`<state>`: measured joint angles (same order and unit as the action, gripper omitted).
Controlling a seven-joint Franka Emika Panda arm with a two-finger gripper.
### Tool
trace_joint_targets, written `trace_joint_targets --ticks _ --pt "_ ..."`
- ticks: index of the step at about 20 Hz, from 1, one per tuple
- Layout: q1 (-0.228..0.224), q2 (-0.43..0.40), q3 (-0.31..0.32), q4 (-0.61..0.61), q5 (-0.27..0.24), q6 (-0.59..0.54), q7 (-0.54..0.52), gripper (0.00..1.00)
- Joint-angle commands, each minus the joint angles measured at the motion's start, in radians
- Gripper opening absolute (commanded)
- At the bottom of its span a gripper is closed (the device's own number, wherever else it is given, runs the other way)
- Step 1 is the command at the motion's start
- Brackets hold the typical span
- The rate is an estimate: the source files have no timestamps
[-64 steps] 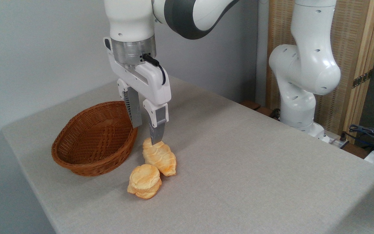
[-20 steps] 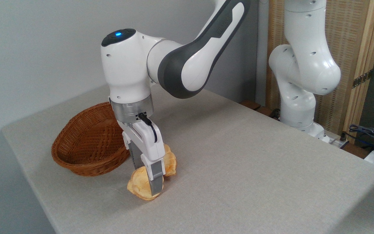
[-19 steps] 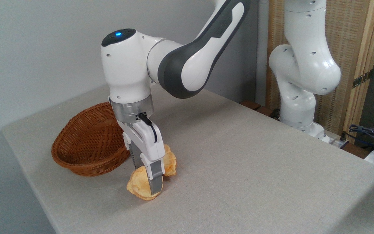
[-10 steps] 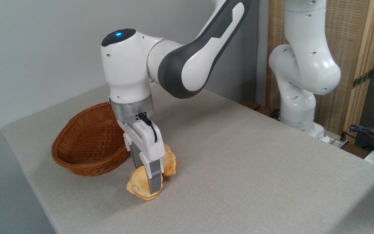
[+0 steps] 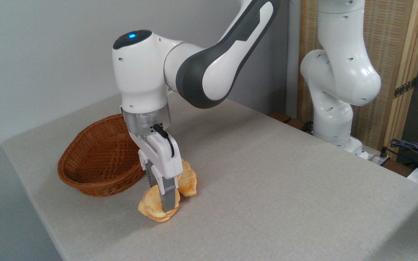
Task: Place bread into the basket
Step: 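Lift the gripped bread roll and carry it over the wicker basket, then lower the roll into the basket and open the gripper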
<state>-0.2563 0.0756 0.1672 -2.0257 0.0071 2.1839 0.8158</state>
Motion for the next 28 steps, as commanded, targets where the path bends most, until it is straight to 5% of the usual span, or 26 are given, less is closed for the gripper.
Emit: trace_joint_targets --ticks 1,5,9,13,14,16,17,28 --pt "-0.008 -0.045 0.002 0.036 -0.009 0.010 -0.001 0.45" --pt "-0.046 -0.085 -0.015 0.061 -0.136 0.007 -0.073 0.49" --pt "-0.051 -0.085 -0.087 0.091 -0.171 0.014 -0.269 0.49" --pt "-0.052 -0.030 -0.169 0.096 -0.278 0.123 -0.345 0.49" --pt "-0.052 -0.008 -0.181 0.096 -0.294 0.155 -0.369 0.56" --pt "-0.052 0.044 -0.224 0.094 -0.321 0.244 -0.417 0.93" --pt "-0.052 0.061 -0.229 0.094 -0.323 0.273 -0.429 1.00" --pt "-0.051 0.067 -0.241 0.096 -0.341 0.295 -0.488 1.00"
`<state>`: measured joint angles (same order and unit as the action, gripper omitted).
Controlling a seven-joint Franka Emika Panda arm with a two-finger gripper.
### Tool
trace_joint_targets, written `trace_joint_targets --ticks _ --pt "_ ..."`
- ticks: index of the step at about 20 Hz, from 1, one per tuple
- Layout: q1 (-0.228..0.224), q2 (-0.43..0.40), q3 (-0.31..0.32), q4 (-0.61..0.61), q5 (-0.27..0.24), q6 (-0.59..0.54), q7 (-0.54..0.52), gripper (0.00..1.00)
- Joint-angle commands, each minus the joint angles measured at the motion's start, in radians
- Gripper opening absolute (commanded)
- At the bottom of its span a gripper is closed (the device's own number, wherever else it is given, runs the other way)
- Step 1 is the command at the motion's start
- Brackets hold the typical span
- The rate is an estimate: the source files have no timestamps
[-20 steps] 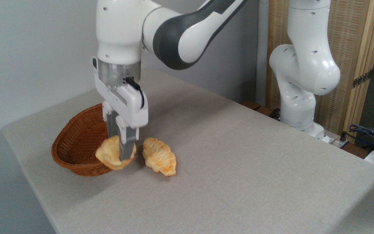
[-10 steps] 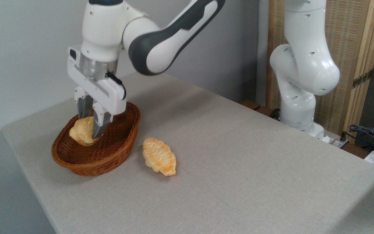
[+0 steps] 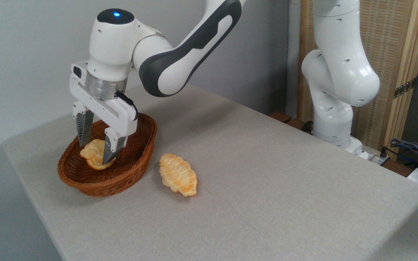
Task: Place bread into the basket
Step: 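Lower the roll into the basket and open the gripper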
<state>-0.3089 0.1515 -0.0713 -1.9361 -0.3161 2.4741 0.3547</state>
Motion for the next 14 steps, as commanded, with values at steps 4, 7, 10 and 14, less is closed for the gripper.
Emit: trace_joint_targets --ticks 4,7,10,14 --pt "0.016 -0.081 0.021 0.008 -0.005 -0.099 -0.020 1.00" --pt "0.016 -0.139 0.093 0.009 0.012 -0.205 -0.007 1.00" --pt "0.014 -0.181 0.154 0.022 0.112 -0.318 0.033 1.00" --pt "0.016 -0.191 0.215 0.043 0.166 -0.425 0.197 1.00"
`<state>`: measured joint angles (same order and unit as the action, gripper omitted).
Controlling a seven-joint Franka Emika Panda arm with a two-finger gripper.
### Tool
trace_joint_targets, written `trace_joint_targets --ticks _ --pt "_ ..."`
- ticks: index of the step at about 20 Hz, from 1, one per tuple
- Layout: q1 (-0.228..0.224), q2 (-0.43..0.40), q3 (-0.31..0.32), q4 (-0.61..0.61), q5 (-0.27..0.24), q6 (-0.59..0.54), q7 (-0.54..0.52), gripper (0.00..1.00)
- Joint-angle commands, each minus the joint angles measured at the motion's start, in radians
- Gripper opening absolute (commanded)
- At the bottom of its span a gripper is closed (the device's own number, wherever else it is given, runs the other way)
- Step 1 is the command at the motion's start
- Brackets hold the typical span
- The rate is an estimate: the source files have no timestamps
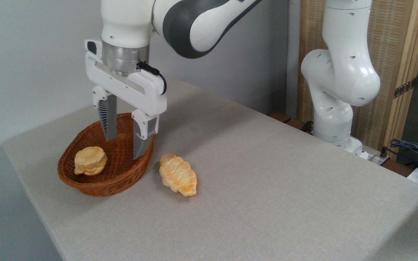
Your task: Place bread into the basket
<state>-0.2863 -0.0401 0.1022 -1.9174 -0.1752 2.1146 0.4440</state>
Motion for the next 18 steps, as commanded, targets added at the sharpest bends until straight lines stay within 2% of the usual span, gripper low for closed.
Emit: trace_joint_targets --ticks 1,4,7,8,10,14,16,18 --pt "-0.007 -0.006 0.069 0.026 0.028 -0.090 0.158 1.00" --pt "-0.007 -0.011 0.122 0.029 0.072 -0.175 0.364 1.00" --pt "-0.007 -0.023 0.156 0.049 0.102 -0.228 0.450 1.00" --pt "-0.008 -0.023 0.154 0.049 0.114 -0.235 0.449 1.00" --pt "-0.010 -0.023 0.142 0.049 0.173 -0.246 0.443 1.00" --pt "-0.019 -0.023 0.142 0.049 0.175 -0.248 0.429 1.00" --pt "-0.020 -0.021 0.140 0.049 0.172 -0.246 0.368 1.00" --pt "-0.022 -0.017 0.140 0.049 0.172 -0.248 0.357 1.00"
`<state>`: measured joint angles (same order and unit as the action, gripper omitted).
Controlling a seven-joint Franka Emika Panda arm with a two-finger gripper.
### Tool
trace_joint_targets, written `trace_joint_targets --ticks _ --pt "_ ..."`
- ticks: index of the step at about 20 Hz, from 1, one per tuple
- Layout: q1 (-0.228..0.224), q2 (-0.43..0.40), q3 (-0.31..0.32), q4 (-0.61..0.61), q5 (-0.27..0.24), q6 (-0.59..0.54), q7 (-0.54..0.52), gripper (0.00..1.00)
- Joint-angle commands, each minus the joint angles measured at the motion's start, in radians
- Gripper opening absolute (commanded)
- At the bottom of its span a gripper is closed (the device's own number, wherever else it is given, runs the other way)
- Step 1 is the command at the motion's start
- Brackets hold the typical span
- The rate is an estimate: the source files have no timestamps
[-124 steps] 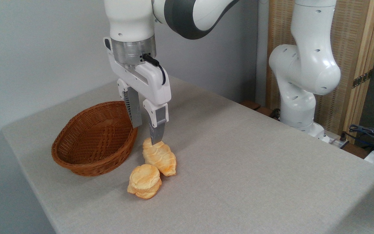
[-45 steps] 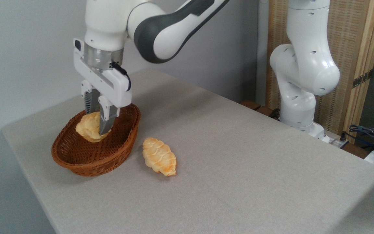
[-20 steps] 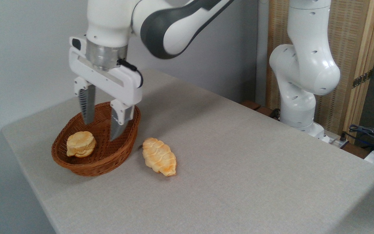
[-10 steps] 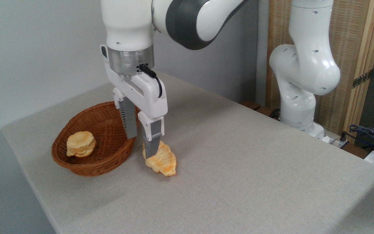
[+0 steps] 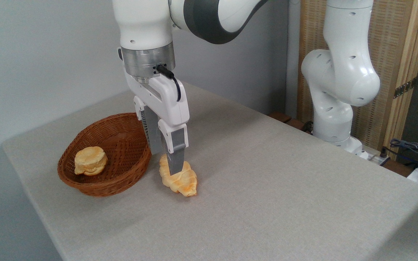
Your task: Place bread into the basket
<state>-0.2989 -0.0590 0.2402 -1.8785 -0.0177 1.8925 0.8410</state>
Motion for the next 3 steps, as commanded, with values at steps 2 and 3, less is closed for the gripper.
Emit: trace_joint_targets --ticks 2,3 --pt "-0.012 0.007 -0.005 0.010 0.010 -0.021 -0.042 1.00" --pt "-0.011 0.008 -0.012 0.012 0.001 -0.015 -0.042 1.00"
